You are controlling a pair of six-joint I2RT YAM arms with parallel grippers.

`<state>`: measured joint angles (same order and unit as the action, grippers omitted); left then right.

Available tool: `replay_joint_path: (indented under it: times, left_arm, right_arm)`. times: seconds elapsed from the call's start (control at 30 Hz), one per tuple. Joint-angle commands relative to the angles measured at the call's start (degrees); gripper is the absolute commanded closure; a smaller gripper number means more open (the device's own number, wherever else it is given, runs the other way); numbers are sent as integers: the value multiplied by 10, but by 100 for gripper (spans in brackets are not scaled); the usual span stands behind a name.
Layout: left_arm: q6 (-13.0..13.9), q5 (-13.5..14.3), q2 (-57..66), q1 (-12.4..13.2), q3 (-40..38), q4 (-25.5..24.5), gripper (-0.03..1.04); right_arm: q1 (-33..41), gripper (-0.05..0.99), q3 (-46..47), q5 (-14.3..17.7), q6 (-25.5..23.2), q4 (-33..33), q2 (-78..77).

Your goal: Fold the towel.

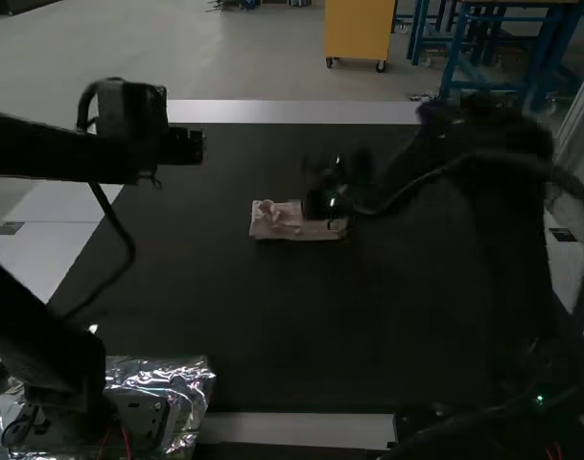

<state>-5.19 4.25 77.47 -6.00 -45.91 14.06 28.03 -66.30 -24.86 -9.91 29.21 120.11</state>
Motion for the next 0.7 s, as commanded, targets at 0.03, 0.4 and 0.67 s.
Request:
replay_joint_path:
  times: [0.03,0.4,0.67]
  left_arm:
    - [36,37,-62,-14,-19,-7,4]
    - [83,59,-213,-12,-6,-71,4]
    - [84,70,-345,27,14,-115,4]
  right_arm:
    - [-38,16,-10,38,8,-30,-166]
    - [-103,2,116,92,27,-98,-531]
    - [-177,2,189,87,15,-211,-783]
